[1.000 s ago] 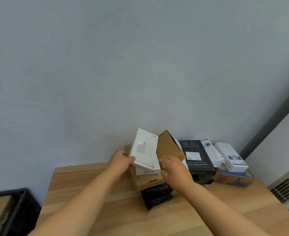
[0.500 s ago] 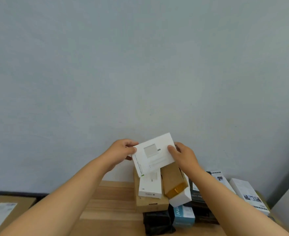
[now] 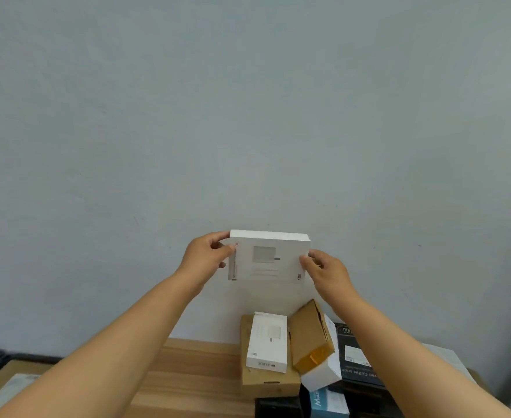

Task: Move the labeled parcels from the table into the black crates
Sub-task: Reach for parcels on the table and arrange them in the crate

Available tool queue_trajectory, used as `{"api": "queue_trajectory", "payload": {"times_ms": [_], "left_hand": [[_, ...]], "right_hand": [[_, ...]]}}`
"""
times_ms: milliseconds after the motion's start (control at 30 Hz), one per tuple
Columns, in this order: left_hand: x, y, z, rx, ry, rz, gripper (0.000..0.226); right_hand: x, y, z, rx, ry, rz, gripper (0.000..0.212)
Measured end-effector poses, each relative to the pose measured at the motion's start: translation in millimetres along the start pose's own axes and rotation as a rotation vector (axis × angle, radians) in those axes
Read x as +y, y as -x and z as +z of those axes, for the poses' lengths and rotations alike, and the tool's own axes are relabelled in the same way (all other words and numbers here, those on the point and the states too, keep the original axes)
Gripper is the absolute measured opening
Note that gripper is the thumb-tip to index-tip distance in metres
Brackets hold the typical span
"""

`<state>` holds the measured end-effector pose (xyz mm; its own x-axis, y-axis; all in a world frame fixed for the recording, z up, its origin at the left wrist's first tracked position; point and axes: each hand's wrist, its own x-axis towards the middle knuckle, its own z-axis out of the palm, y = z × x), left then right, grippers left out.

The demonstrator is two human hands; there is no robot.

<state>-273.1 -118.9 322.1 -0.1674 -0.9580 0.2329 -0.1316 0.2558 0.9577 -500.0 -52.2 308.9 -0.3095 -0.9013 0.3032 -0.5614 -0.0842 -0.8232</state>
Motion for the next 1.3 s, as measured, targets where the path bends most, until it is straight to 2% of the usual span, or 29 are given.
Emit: {"api": "queue_trajectory", "payload": {"times_ms": [100, 267, 367, 500, 633, 800, 1033, 1167, 1300], "left_hand": [[7, 1, -2, -0.007, 0.049, 0.005, 0.029], [17, 3, -1, -0.025, 0.142, -0.045, 0.023], [19, 1, -1, -0.012, 0.196, -0.059, 0.020], [19, -1, 3, 0.010, 0.226, -0.021, 0.006], [18, -1, 7, 0.057, 0.152, 0.014, 0.019], [21, 0, 12, 0.038, 0.128, 0.052, 0.041], [31, -3, 19, -0.013, 0.236, 0.100, 0.037], [42, -3, 29, -0.040, 0.258, 0.160, 0.034], [46, -2, 40, 0.002, 0.308, 0.183, 0.043]], "right_hand": [[-6, -1, -2, 0.043, 0.024, -0.044, 0.042], [-16, 1, -4, 0.050, -0.158, 0.131, 0.051], [-20, 3, -6, 0.027, -0.274, 0.153, 0.045], [-25, 6, -9, -0.008, -0.288, 0.112, 0.036], [-24, 8, -12, 0.000, -0.351, 0.095, 0.048], [-20, 8, -20, 0.012, -0.391, 0.121, 0.055], [-16, 6, -36, 0.071, -0.370, 0.093, 0.054], [-7, 12, -39, -0.044, -0.342, 0.100, 0.040], [5, 19, -35, -0.144, -0.397, 0.161, 0.026]]}}
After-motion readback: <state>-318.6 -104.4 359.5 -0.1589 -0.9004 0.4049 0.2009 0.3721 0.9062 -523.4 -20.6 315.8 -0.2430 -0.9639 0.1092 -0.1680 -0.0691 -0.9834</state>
